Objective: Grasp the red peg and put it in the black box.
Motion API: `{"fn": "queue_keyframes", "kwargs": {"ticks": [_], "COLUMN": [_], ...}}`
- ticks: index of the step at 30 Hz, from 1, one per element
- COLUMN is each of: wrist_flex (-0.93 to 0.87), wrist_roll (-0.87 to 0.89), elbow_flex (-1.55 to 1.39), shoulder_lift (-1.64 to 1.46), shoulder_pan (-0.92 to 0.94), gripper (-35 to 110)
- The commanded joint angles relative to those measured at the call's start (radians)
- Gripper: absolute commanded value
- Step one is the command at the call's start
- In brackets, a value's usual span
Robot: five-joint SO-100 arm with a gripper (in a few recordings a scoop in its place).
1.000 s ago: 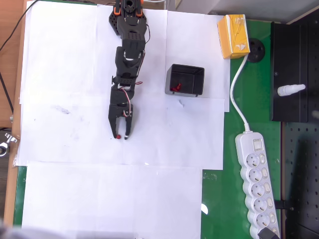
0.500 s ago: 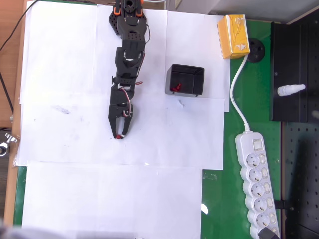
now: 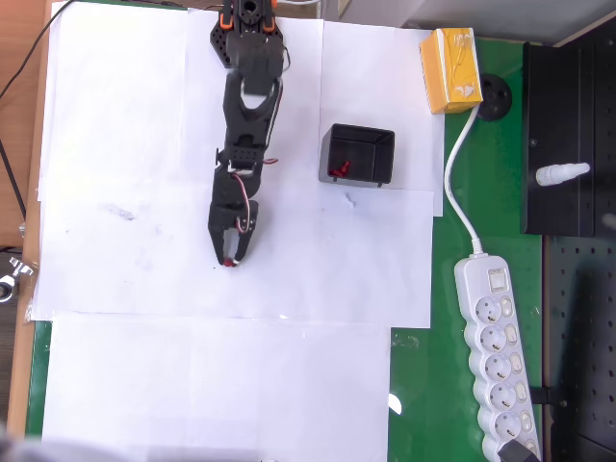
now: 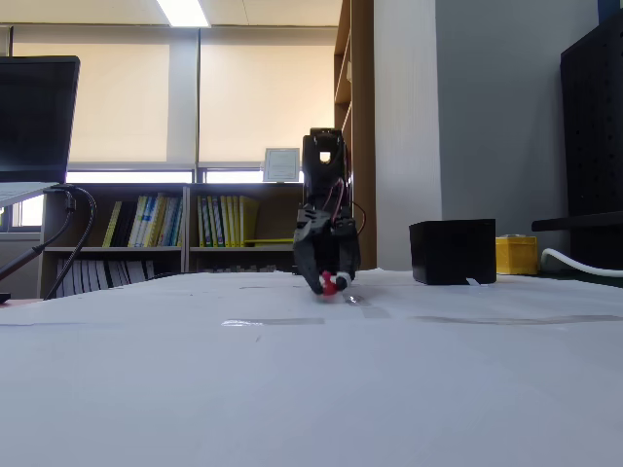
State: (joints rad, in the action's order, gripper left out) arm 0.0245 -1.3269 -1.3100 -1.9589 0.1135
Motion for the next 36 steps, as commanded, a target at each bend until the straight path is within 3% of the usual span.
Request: {"fn": "queue_keyframes", "kwargs": {"ticks": [1, 6, 20, 36], "wrist_flex": [-0.532, -0.859, -1.466, -1.703], "wrist_roll": [0.031, 0.071, 0.198, 0.508], "elbow_flex": [-0.158, -0.259, -0.302, -0.558], "shoulder_lift": [0.238, 0.337, 0.672, 0.67], "shoulder_pan": [0.02, 0.018, -0.087, -0.623], "gripper": [0, 0, 0, 0]}}
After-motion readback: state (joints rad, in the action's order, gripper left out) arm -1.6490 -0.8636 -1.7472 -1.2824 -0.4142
